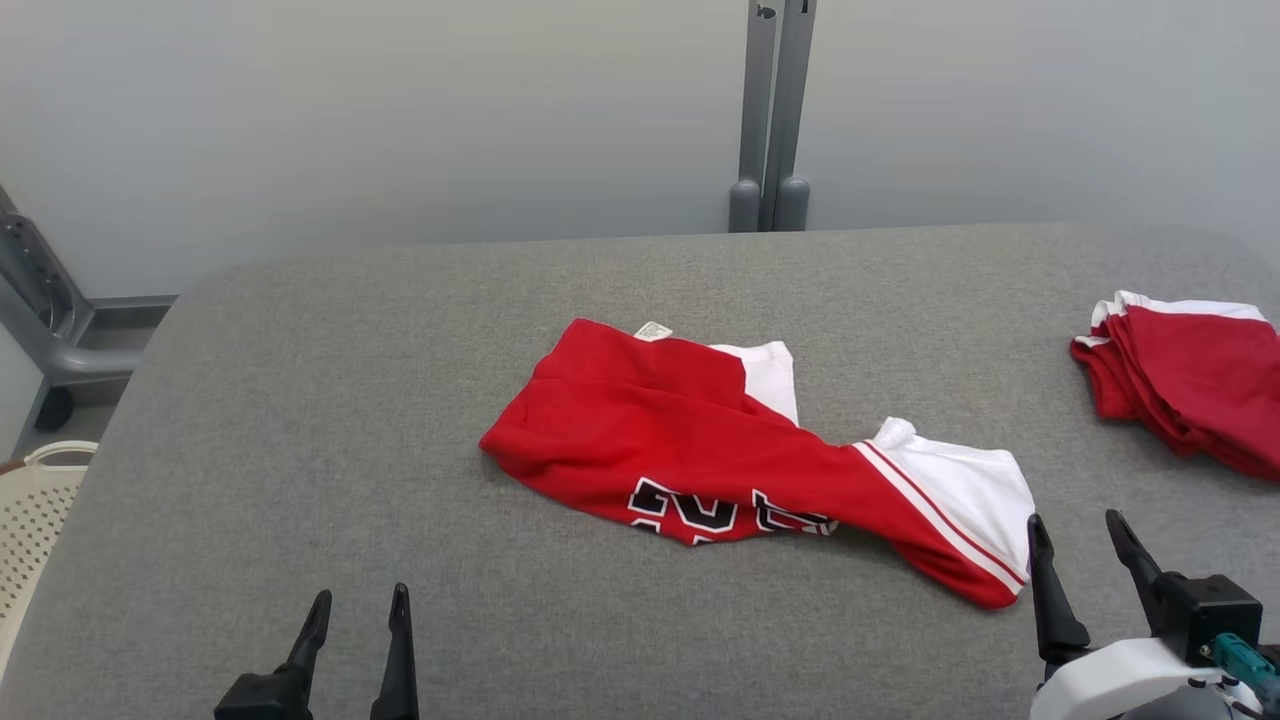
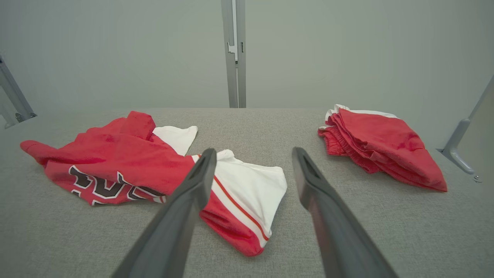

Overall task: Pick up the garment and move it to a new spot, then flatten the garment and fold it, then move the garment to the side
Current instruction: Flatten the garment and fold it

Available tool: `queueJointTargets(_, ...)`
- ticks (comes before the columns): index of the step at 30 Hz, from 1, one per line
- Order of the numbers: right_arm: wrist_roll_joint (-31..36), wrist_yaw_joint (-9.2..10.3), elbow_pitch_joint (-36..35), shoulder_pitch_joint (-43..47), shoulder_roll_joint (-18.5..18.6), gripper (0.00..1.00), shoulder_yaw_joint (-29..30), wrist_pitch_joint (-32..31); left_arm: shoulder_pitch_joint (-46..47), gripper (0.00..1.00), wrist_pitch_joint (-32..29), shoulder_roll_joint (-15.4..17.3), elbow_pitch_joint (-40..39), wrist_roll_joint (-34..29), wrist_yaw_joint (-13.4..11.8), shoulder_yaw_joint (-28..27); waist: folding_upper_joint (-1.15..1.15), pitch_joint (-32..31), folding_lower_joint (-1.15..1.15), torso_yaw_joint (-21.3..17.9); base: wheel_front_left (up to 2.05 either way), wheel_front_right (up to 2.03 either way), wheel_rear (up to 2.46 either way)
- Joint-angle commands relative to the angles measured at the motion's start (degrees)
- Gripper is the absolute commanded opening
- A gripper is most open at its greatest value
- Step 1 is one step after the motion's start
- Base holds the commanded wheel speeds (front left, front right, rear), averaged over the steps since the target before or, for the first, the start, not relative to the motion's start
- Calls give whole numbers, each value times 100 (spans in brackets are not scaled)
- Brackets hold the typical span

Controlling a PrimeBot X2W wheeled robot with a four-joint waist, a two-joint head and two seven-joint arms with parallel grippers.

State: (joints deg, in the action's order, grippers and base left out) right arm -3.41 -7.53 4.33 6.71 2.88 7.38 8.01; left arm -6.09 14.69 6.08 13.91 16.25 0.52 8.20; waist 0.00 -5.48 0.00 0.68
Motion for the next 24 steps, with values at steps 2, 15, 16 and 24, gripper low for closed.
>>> queueJointTargets(2, 17, 9, 56, 23, 6, 100, -81, 58, -127, 100, 24, 80, -49, -61, -1, -2, 0, -32, 0, -46, 0, 0, 0)
queueJointTargets(15, -23, 9, 52, -126, 4, 100, -115, -118, -70, 100, -144, 137, -84, 15, 63, 121, 0, 1, 0, -77, 0, 0, 0)
queueJointTargets(16, -58, 9, 51, -149, 5, 100, -83, -202, 10, 100, -219, 143, -86, 12, 93, 156, 0, 18, 0, -73, 0, 0, 0)
queueJointTargets(24, 89, 9, -57, -641, 6, 100, -43, -1753, 1139, 100, -1482, 163, 189, 99, 373, 546, 0, 334, 0, -103, 0, 0, 0)
